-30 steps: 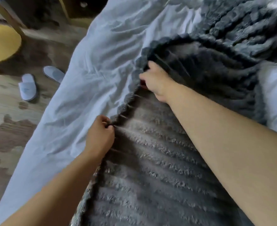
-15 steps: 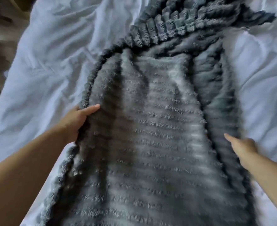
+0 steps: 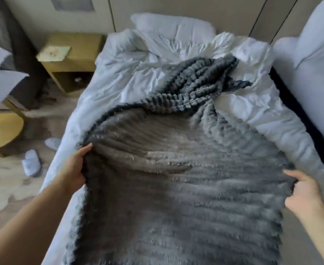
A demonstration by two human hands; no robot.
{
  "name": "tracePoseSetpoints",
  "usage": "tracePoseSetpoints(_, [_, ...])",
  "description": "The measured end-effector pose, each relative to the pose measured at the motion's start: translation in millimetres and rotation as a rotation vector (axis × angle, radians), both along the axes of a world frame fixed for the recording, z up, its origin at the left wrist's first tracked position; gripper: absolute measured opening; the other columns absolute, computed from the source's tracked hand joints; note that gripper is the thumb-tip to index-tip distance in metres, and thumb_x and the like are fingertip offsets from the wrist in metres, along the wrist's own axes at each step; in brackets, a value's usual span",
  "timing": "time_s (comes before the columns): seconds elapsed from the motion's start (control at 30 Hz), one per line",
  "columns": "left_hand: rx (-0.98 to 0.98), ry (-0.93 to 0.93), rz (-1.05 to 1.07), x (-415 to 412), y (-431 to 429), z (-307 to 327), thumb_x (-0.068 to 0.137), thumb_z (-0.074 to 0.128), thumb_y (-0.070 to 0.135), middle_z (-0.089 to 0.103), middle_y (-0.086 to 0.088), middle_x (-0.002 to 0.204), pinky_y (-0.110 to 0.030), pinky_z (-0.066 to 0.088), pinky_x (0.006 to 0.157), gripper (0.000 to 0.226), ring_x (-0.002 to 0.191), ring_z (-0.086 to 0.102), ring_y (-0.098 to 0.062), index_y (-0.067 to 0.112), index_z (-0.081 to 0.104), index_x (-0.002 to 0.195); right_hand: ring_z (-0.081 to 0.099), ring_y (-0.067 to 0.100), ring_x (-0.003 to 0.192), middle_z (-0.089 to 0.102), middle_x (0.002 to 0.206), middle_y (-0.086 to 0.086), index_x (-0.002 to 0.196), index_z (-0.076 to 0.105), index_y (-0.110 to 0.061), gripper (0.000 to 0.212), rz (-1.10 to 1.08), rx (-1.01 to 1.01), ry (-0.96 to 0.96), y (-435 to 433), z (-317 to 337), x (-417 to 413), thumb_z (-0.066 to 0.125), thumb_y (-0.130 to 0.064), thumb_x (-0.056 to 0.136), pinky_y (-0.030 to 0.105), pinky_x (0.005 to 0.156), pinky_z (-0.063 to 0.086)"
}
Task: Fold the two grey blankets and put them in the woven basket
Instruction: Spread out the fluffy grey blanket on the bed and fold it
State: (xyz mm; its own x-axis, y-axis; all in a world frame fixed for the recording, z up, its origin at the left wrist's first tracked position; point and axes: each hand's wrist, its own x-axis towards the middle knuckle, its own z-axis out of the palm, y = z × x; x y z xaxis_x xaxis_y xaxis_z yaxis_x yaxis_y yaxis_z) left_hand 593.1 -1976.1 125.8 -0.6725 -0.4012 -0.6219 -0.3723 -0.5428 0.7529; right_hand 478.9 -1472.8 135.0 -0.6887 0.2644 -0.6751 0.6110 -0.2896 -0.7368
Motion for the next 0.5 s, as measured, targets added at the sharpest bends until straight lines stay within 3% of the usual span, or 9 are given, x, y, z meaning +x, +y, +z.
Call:
tracePoseSetpoints(0.07, [0.041,0.057,0.068,22.6,2.0,37.6,0.09,0.051,0.021,0.073,-0.003,0.066,-0.027,0.056,0.048,0.038,0.056,0.07,-0.015,0.014,0.077,0.063,0.071,0.027,0.087,0.073,0.104,0.008,0.103,0.075,-0.019,0.038,-0.041,-0.085,0.068,12.7,28.4,27.5,0.049,-0.044,0.092,0.04,0.08,0.056])
tracePoseSetpoints(0.13, [0.025,0.005,0.013,45.1,6.9,64.3,0.085,0.05,0.019,0.071,-0.006,0.058,-0.028,0.055,0.044,0.038,0.049,0.068,-0.019,0.01,0.075,0.057,0.071,0.025,0.091,0.074,0.099,0.008,0.095,0.078,-0.018,0.046,0.098,-0.059,-0.008,18.7,41.6,54.1,0.049,-0.054,0.092,0.036,0.079,0.057])
tracePoseSetpoints(0.2, [0.007,-0.131,-0.21,62.2,17.7,84.8,0.082,0.057,0.03,0.073,-0.016,0.072,-0.035,0.058,0.052,0.035,0.062,0.072,-0.027,0.004,0.077,0.071,0.065,0.035,0.103,0.07,0.108,0.017,0.106,0.073,-0.009,0.045,0.315,0.028,-0.135,21.2,51.4,70.1,0.058,-0.048,0.089,0.045,0.092,0.051])
tracePoseSetpoints(0.27, [-0.039,-0.248,-0.444,70.2,29.2,100.5,0.083,0.061,0.041,0.073,-0.02,0.089,-0.038,0.059,0.059,0.043,0.075,0.073,-0.03,0.001,0.077,0.086,0.069,0.039,0.09,0.07,0.103,0.026,0.097,0.075,0.0,0.038,0.497,0.07,-0.187,21.4,71.1,70.3,0.058,-0.033,0.089,0.048,0.085,0.053])
tracePoseSetpoints(0.3, [-0.076,-0.226,-0.463,69.5,33.2,107.4,0.086,0.059,0.041,0.074,-0.019,0.09,-0.036,0.059,0.058,0.043,0.074,0.073,-0.027,0.001,0.076,0.09,0.071,0.037,0.079,0.071,0.094,0.025,0.09,0.076,0.001,0.034,0.513,0.091,-0.149,21.3,84.0,65.5,0.056,-0.027,0.091,0.047,0.078,0.056])
tracePoseSetpoints(0.37, [-0.154,-0.033,-0.323,58.6,40.9,120.9,0.094,0.052,0.03,0.071,-0.015,0.089,-0.031,0.06,0.058,0.029,0.067,0.072,-0.02,0.006,0.068,0.098,0.07,0.03,0.07,0.072,0.082,0.017,0.097,0.071,0.0,0.023,0.388,0.079,0.023,20.8,108.8,49.3,0.054,-0.015,0.09,0.045,0.078,0.055])
tracePoseSetpoints(0.43, [-0.226,0.13,-0.139,49.1,52.1,131.4,0.097,0.047,0.019,0.065,-0.012,0.089,-0.029,0.057,0.06,0.014,0.059,0.069,-0.015,0.013,0.06,0.099,0.069,0.028,0.071,0.069,0.083,0.014,0.104,0.065,-0.001,0.034,0.165,-0.044,0.25,23.1,127.1,42.9,0.063,-0.003,0.071,0.043,0.082,0.054])
tracePoseSetpoints(0.47, [-0.226,0.137,-0.061,46.5,56.2,130.7,0.096,0.048,0.017,0.065,-0.013,0.091,-0.031,0.056,0.062,0.013,0.059,0.069,-0.016,0.014,0.06,0.1,0.069,0.027,0.069,0.067,0.085,0.015,0.099,0.064,-0.005,0.037,0.093,-0.111,0.322,24.9,131.2,43.8,0.065,-0.004,0.062,0.041,0.078,0.056])
tracePoseSetpoints(0.5, [-0.212,0.092,-0.028,44.2,58.9,127.2,0.091,0.053,0.018,0.066,-0.014,0.095,-0.034,0.056,0.067,0.016,0.064,0.069,-0.019,0.013,0.062,0.104,0.069,0.027,0.07,0.066,0.089,0.016,0.094,0.064,-0.01,0.029,0.067,-0.123,0.333,26.9,131.4,47.3,0.065,-0.008,0.065,0.039,0.073,0.057])
